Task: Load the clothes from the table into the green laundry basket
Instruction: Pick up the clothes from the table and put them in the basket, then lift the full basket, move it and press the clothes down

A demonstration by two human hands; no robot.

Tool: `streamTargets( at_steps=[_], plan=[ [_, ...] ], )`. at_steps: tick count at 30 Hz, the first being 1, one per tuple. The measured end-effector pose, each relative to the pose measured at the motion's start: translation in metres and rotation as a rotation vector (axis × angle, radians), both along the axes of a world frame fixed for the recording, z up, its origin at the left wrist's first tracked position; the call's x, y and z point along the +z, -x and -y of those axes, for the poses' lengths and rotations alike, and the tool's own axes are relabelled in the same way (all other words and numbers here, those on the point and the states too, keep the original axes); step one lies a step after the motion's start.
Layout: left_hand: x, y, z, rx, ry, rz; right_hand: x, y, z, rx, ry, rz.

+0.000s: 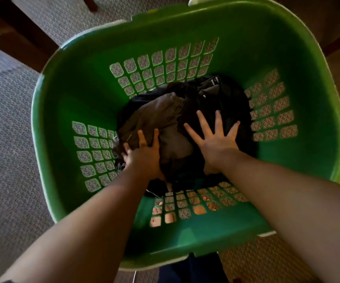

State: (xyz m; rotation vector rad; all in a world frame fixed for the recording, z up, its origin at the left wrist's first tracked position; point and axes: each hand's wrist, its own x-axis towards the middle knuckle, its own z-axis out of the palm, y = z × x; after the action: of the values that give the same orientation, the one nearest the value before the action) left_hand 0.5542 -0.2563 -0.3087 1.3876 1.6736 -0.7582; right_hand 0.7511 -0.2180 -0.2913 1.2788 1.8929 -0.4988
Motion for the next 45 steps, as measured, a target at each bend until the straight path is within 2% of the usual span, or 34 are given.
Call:
streamTargets(
  at_steps=[4, 8, 10, 13, 15, 20, 27, 31, 34, 36, 39, 45],
  plan=[
    [0.001, 0.014, -0.004, -0.036, 0.024, 0.062, 0.007, 0.001, 0.000, 0.009, 0.012, -0.006],
    [0.023, 0.028, -0.001, -0.003, 0.007, 0.157, 0.031, -0.017, 0.009, 0.007, 0.044, -0.137],
    [0.047, 0.030, 0.003, 0.061, -0.069, 0.225, 0.052, -0.023, 0.011, -0.126, 0.103, -0.304],
    [0.093, 0.021, 0.015, 0.227, -0.260, 0.368, 0.097, -0.024, 0.016, -0.541, 0.123, -0.666],
    [0.123, 0.013, 0.026, 0.309, -0.420, 0.414, 0.130, -0.021, 0.021, -0.728, 0.045, -0.805],
    [0.189, 0.007, 0.046, 0.431, -0.659, 0.450, 0.195, -0.021, 0.038, -0.814, -0.140, -0.877],
    [0.243, 0.029, 0.061, 0.490, -0.992, 0.255, 0.229, -0.048, 0.052, -1.004, -0.474, -0.961],
    [0.234, 0.048, 0.064, 0.497, -0.883, 0.032, 0.225, -0.075, 0.045, -0.971, -0.588, -0.853],
    [0.223, 0.054, 0.062, 0.655, -0.755, 0.037, 0.213, -0.090, 0.032, -0.939, -0.591, -0.713],
    [0.214, 0.057, 0.060, 0.770, -0.699, 0.072, 0.205, -0.097, 0.023, -0.999, -0.530, -0.670],
    [0.204, 0.058, 0.053, 0.861, -0.598, 0.064, 0.196, -0.102, 0.011, -1.172, -0.373, -0.712],
    [0.197, 0.052, 0.036, 0.958, -0.442, -0.028, 0.177, -0.110, 0.003, -1.050, -0.293, -0.506]
  ],
)
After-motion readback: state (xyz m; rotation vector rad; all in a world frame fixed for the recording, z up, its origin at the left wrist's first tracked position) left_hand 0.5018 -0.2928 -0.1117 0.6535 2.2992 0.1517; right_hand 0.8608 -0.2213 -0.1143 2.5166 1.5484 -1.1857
